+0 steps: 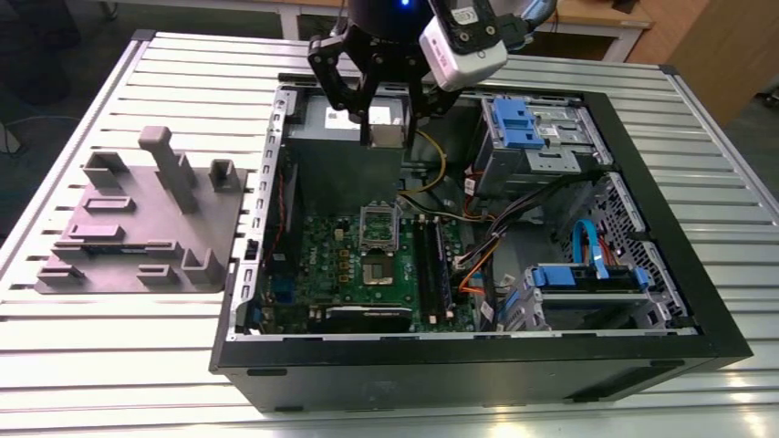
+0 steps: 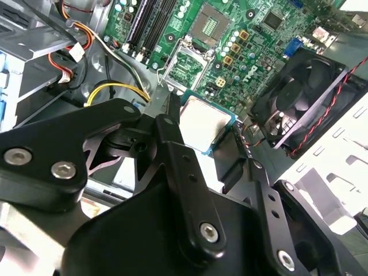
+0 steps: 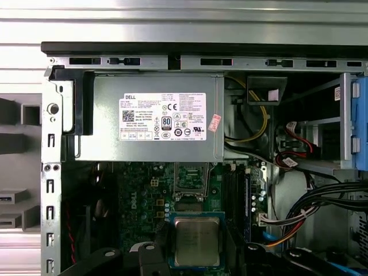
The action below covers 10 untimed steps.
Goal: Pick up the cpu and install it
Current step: 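Place the cpu into insertion slot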
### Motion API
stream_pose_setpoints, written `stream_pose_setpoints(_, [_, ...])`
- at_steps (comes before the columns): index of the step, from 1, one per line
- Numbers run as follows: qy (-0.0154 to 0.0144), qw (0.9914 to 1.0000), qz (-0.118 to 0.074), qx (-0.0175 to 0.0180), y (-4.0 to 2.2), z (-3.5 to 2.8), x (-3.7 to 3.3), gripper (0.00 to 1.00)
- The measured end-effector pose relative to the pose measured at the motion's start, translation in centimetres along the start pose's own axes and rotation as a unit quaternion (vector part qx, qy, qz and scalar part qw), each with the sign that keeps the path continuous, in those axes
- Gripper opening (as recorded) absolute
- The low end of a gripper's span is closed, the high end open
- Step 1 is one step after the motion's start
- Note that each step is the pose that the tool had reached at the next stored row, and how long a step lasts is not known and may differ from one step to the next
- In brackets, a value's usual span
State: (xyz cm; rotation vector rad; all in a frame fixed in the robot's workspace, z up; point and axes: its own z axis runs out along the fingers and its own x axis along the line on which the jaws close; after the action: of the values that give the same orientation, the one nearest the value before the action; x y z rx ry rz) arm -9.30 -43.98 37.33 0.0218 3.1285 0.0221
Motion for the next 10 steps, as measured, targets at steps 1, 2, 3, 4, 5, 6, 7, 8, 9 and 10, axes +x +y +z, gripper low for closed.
stream_pose_setpoints(1, [0.0,1.0,0.0,0.0,-0.04,0.06,0.0,0.47])
stream_pose_setpoints(2, [0.0,1.0,0.0,0.0001,-0.06,0.11,0.01,0.47])
stream_pose_setpoints(3, [0.0001,1.0,0.0,0.0001,-0.06,0.17,0.01,0.47])
stream_pose_setpoints(4, [0.0001,1.0,0.0,0.0002,-0.06,0.21,0.0,0.47])
stream_pose_setpoints(5, [0.0001,1.0,0.0,0.0002,-0.06,0.22,0.0,0.47])
stream_pose_setpoints(6, [0.0001,1.0,0.0,0.0002,-0.07,0.23,0.0,0.47])
stream_pose_setpoints(7, [0.0001,1.0,0.0,0.0001,-0.07,0.25,0.0,0.47])
stream_pose_setpoints(8, [0.0,1.0,0.0,0.0001,-0.08,0.29,0.01,0.47])
stream_pose_setpoints(9, [0.0,1.0,0.001,0.0,-0.1,0.33,0.01,0.47])
stream_pose_setpoints(10, [-0.0001,1.0,0.001,0.0001,-0.1,0.36,0.0,0.47])
